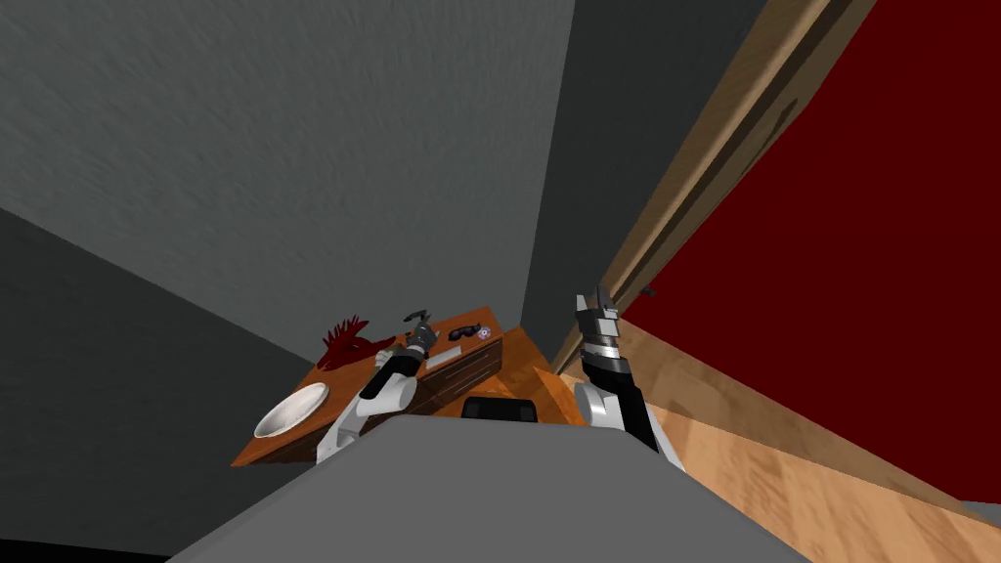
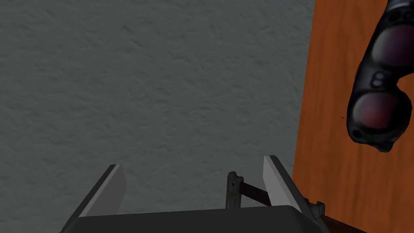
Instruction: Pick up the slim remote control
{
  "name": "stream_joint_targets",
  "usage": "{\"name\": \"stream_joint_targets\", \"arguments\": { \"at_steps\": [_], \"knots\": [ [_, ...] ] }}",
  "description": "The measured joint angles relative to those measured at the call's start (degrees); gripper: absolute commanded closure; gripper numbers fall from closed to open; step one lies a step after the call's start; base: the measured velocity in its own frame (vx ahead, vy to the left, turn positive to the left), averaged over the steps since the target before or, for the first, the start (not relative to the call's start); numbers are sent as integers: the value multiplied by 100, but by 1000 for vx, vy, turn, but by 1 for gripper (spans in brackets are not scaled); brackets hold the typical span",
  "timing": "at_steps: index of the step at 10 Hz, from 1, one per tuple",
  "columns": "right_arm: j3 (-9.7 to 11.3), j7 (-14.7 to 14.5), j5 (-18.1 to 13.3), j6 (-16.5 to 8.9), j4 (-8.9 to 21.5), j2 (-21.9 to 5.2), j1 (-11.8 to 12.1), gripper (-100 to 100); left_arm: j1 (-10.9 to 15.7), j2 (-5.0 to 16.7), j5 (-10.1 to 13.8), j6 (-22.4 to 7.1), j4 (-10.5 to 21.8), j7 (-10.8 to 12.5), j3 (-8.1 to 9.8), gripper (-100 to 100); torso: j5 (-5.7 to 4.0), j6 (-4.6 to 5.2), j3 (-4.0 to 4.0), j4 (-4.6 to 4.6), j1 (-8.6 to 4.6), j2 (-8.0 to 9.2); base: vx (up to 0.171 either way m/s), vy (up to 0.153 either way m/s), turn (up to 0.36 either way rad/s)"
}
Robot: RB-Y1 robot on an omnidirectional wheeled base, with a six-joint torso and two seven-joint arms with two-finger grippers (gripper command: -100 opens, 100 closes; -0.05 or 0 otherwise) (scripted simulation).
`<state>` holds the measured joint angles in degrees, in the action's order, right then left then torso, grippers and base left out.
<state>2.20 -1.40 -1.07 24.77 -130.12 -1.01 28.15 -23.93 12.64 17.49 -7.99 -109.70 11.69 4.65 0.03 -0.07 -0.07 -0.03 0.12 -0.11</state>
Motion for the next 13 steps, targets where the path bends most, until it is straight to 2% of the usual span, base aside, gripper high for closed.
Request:
{"name": "stream_joint_targets", "arguments": {
  "at_steps": [3, 5, 6, 7, 9, 12, 13],
  "knots": [
    [1, 0, 0, 0, 0, 0, -1, 0, 70, 58, 128, -413, 383, 192, 61, -100, 0, 4, -3, -1, 0, -5, 8, 41, -207],
    [1, 0, 0, 0, 0, 0, -1, 0, 27, 131, 235, -738, 475, 341, 123, -100, 0, 3, 0, 0, 1, 0, -2, 46, -230],
    [0, 0, 0, 0, 0, 0, 0, 0, 102, 138, 253, -900, 580, 399, 151, -100, 0, -1, 0, 0, 1, -1, -8, 43, -266],
    [0, 0, 0, 0, 0, 0, -1, 0, 233, 150, 280, -1074, 818, 469, 192, -100, 0, 3, 0, 0, 1, -1, -6, 42, -187],
    [0, 0, 0, 0, 0, 0, 0, 0, 190, 228, 394, -1292, 1017, 600, 217, -100, 0, 1, 0, 0, 1, 0, -2, 41, -211],
    [0, 0, 0, 0, 0, 0, 1, 0, 204, 251, 452, -1802, 1197, 789, 300, -100, -1, -4, 1, 0, -3, 1, -12, 39, -244],
    [0, 0, 0, 0, 0, 0, 0, 0, 270, 296, 504, -1957, 1393, 866, 330, -100, 0, 2, 1, 1, 3, 2, -15, 43, -163]
  ]
}}
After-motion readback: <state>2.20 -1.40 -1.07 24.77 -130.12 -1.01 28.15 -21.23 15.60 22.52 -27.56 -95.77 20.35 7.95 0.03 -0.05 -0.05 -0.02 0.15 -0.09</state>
